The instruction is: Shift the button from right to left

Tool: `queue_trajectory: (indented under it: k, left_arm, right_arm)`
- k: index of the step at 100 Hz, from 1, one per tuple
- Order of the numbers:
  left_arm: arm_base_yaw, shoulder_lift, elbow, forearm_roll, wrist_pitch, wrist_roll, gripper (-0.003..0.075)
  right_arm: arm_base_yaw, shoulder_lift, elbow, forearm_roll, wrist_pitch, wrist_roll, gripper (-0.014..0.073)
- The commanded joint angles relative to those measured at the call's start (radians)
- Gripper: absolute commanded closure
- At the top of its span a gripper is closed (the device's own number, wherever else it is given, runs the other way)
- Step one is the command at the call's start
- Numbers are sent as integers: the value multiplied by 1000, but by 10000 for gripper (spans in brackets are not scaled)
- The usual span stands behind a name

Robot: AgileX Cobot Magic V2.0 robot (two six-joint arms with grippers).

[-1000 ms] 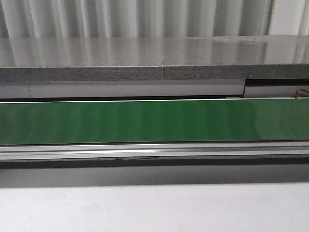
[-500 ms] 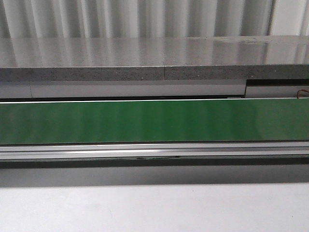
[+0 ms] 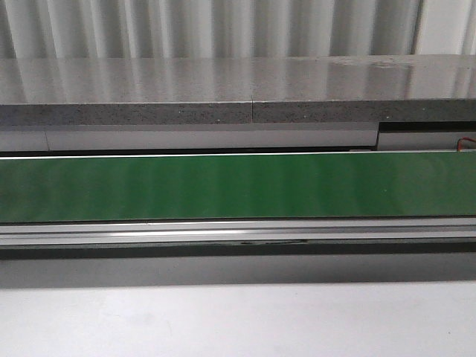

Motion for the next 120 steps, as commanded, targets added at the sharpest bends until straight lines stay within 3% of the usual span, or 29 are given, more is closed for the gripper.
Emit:
queue_trajectory:
  k: [1, 44, 120]
  left_arm:
    - [-64, -100, 38, -22, -111, -32, 740]
    - [-316, -385, 299, -84, -338, -47, 740]
    - [-332, -1066, 750, -122, -592, -47, 740]
  right_arm:
    - [2, 8, -25, 7, -79, -10, 661]
    - [2, 8, -25, 7, -81, -10, 661]
    - [2, 8, -25, 7, -81, -10, 661]
